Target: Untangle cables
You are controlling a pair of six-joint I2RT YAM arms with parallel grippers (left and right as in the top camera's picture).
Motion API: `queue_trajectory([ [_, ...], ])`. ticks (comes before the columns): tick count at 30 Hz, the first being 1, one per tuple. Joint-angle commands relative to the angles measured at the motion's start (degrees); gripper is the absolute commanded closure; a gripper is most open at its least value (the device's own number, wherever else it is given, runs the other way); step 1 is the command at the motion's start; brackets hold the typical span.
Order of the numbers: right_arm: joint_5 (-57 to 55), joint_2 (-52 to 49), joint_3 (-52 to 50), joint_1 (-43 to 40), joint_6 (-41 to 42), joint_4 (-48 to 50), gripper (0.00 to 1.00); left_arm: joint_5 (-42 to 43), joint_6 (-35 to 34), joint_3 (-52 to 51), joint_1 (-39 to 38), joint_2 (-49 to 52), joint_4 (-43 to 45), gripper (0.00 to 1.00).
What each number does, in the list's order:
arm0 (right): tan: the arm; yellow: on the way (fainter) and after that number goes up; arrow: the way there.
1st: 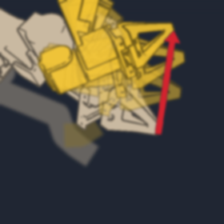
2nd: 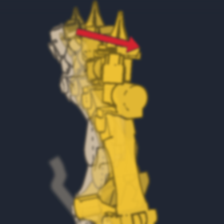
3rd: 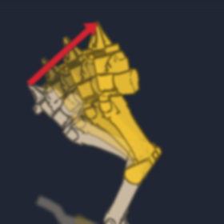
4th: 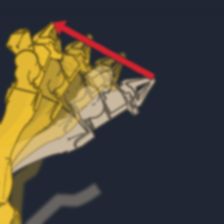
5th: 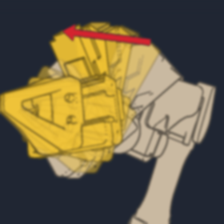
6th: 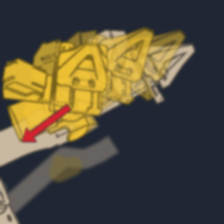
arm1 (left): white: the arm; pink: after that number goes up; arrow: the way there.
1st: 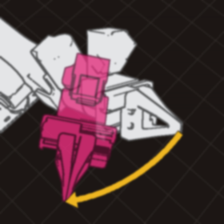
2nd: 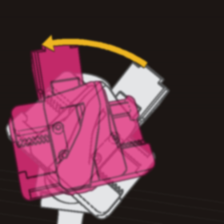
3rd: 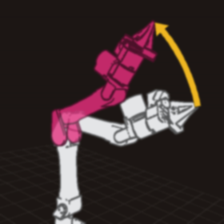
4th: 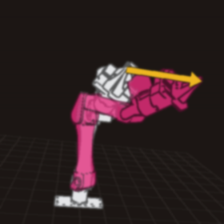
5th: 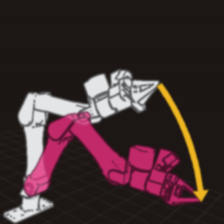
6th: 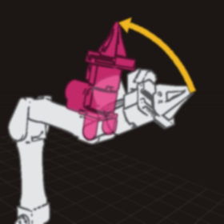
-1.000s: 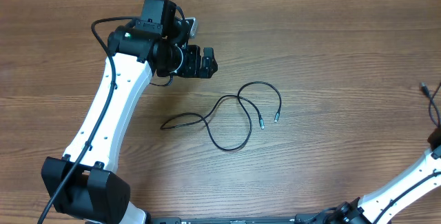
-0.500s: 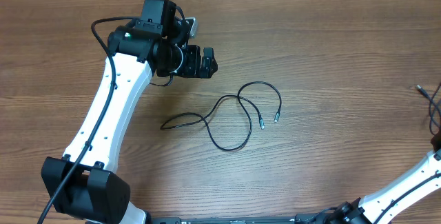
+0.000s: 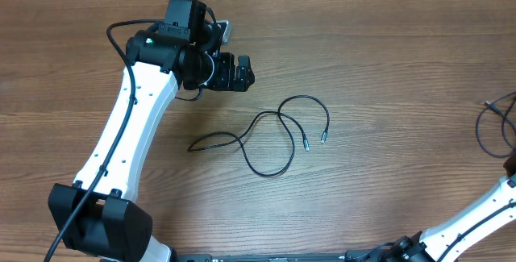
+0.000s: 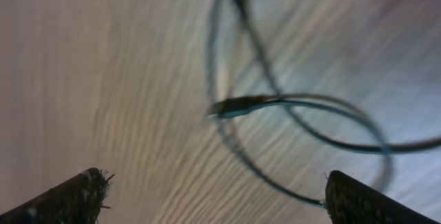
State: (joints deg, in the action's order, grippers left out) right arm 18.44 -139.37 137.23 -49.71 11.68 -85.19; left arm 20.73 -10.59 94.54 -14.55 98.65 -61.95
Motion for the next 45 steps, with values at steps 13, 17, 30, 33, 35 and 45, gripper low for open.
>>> queue_trajectory([
  [13, 7.7, 0.4, 0.1, 23.5, -12.2, -1.7, 0.0, -0.4, 0.3, 0.8, -0.1, 0.6, 0.1, 0.0],
  [17, 4.3, 0.3, 0.1, 31.7, -12.2, -1.6, 0.0, -0.4, 0.3, 0.8, -0.2, 0.6, 0.1, 0.0],
  [30, 5.6, 0.3, 0.0, 46.6, -11.7, -5.8, 0.0, -0.4, 0.3, 0.8, -0.2, 0.6, 0.1, 0.0],
  [33, 7.8, 0.3, 0.0, 47.6, -11.7, -7.2, 0.0, -0.4, 0.3, 0.8, -0.2, 0.6, 0.1, 0.0],
  [35, 8.2, 0.3, 0.0, 48.3, -11.7, -8.9, 0.0, -0.4, 0.3, 0.8, -0.2, 0.6, 0.0, 0.0],
  [45, 8.2, 0.3, 0.0, 52.0, 0.1, -10.6, 0.0, -0.4, 0.3, 0.8, -0.2, 0.6, 0.1, 0.0],
])
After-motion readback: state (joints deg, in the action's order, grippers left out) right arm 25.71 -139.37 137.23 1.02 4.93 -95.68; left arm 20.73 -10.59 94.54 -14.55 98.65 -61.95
